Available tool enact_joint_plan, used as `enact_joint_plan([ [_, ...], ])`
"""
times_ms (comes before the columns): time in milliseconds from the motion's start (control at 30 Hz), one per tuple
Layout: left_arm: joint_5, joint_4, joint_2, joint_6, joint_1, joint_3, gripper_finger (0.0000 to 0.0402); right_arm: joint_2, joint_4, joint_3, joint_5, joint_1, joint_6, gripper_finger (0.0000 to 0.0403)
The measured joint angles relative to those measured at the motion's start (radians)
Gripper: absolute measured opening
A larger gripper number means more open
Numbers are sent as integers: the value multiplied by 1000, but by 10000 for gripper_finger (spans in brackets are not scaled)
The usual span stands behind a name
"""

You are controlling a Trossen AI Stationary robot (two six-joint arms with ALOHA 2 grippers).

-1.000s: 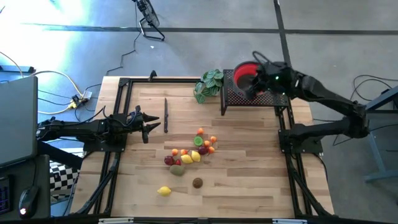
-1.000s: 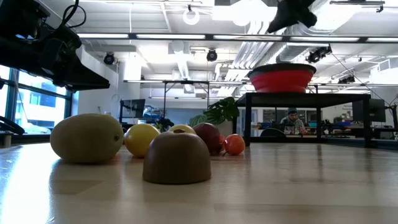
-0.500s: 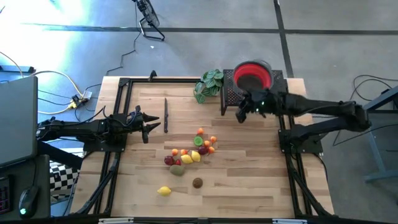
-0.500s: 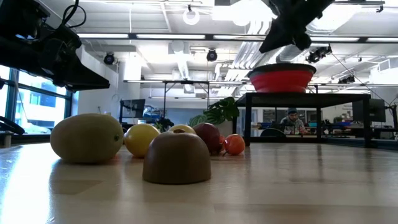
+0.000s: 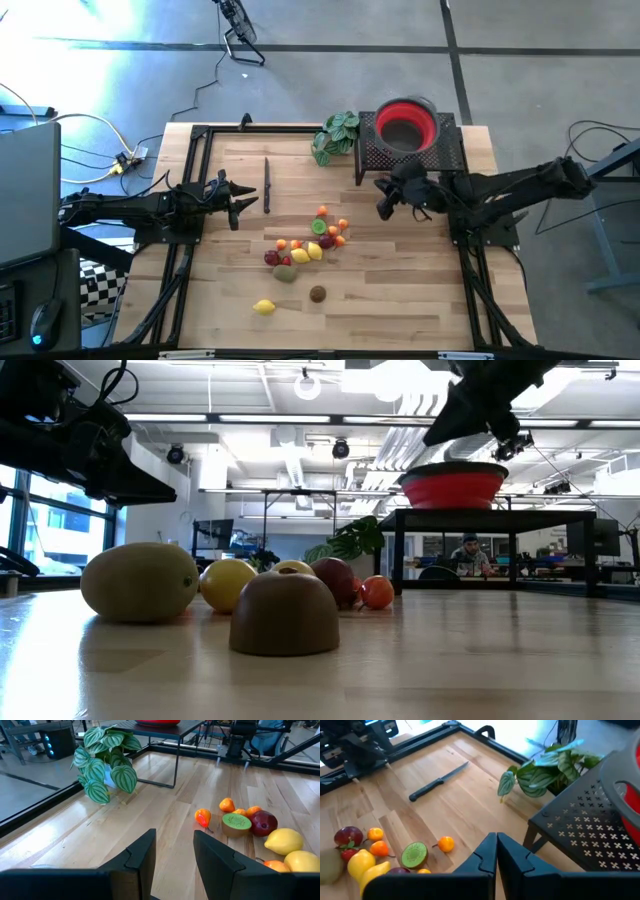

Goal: Pick & Place Fruit
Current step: Put the red strainer bowl on the shelf

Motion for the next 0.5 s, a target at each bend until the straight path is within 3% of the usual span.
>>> enact_joint_plan([
  [500,0,2,0,0,0,0,127,54,-35,2,354,228,185,4],
])
